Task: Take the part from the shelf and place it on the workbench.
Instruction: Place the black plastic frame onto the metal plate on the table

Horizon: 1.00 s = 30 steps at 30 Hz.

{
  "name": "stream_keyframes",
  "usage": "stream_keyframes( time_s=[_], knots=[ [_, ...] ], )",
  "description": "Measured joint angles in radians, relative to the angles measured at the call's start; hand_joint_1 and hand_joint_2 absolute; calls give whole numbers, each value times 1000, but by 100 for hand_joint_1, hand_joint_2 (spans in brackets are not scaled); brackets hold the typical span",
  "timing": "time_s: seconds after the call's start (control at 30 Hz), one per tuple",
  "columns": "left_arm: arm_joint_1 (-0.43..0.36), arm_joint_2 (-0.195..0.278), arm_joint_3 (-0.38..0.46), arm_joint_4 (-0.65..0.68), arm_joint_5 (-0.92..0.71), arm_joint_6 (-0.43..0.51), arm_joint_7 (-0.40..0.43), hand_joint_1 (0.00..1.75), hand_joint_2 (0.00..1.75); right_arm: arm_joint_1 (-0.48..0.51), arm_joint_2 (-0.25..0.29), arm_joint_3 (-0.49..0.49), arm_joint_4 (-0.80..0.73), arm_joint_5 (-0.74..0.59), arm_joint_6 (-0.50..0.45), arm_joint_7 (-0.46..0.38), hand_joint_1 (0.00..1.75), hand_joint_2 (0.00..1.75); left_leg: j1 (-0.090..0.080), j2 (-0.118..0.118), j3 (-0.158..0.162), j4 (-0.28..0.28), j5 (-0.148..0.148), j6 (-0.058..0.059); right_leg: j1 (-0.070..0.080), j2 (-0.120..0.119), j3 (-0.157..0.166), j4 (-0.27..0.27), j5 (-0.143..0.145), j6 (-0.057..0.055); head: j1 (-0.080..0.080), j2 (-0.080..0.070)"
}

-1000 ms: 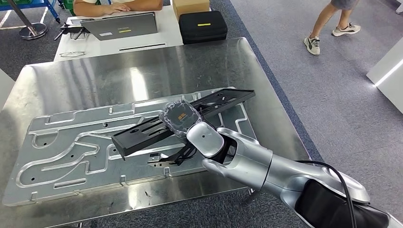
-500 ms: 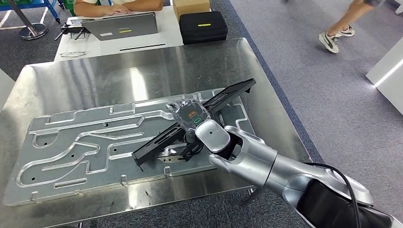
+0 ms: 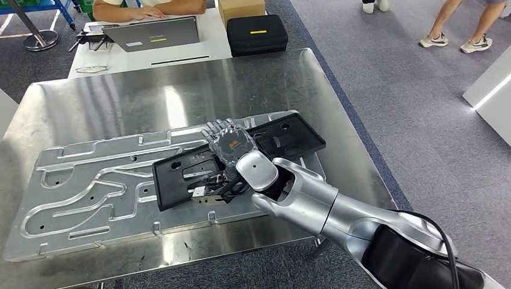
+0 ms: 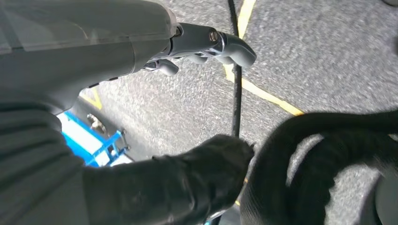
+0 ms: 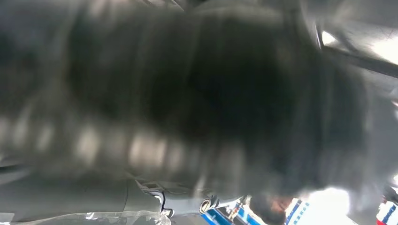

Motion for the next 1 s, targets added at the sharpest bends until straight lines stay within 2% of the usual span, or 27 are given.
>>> stream_keyframes(
  time_s=[0.23,0.43,0.77,1.0],
  knots=[
    [47,36,-1,-120,76,134,11,0,0,1,-64,-9,-63,2,-9,-6,0,0,-1,0,-1,1,-1,1,-1,-1,1,-1,0,0,0,0],
    [56,53,-2,-170,81,141,13,0,0,7,-75,-9,-89,8,-19,-11,0,0,-1,0,0,1,-1,1,-1,-1,1,-2,1,1,0,0],
    [57,56,-2,-181,83,137,15,0,0,17,-76,-9,-123,13,-46,-21,0,0,0,0,0,1,-1,1,0,-1,1,-1,1,1,0,0],
    [66,59,-2,-221,123,193,12,0,0,48,-93,-9,-265,22,-71,0,0,0,-2,0,-1,4,-3,4,-3,0,1,-3,1,3,0,0]
  ],
)
